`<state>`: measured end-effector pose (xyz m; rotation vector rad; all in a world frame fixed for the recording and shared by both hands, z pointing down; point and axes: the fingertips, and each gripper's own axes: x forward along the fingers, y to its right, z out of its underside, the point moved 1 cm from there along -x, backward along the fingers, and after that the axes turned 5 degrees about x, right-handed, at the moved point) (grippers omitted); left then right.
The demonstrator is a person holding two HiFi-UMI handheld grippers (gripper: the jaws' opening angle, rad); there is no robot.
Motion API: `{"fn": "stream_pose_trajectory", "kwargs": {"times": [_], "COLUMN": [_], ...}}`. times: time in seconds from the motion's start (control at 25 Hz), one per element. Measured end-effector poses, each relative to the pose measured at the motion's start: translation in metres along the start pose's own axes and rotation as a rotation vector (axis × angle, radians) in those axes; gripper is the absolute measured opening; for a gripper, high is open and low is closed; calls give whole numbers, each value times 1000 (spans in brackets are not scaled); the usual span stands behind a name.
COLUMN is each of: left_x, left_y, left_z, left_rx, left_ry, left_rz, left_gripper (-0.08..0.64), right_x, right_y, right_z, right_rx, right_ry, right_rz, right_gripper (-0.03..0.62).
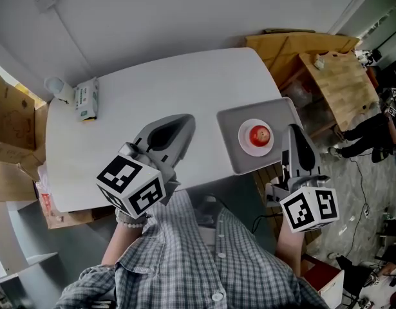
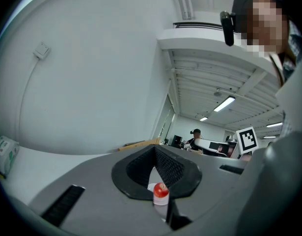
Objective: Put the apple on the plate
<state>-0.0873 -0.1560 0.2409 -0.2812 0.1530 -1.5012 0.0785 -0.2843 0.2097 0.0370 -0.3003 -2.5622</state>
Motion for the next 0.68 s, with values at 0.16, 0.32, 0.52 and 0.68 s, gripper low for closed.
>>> {"fn": "stream_pose_trajectory", "kwargs": {"times": [0.16, 0.32, 0.52, 0.68], "left_x": [0, -3, -3, -3], "left_y": [0, -5, -5, -5], "left_z": [3, 3, 5, 7], "left_rx": [0, -12, -14, -15], "left_ry": [-14, -13, -15, -17], "left_rz": [4, -2, -2, 1], "left_gripper": [9, 9, 9, 9], "right_x": [-1, 2, 4, 4], "right_y": [3, 0, -1, 0], "right_z": [2, 4, 8, 10], "right_rx": [-1, 1, -2, -1], "right_ry": [-10, -19, -33, -34], "right_rz": [13, 9, 7, 10], "right_gripper": [34, 34, 34, 34]}}
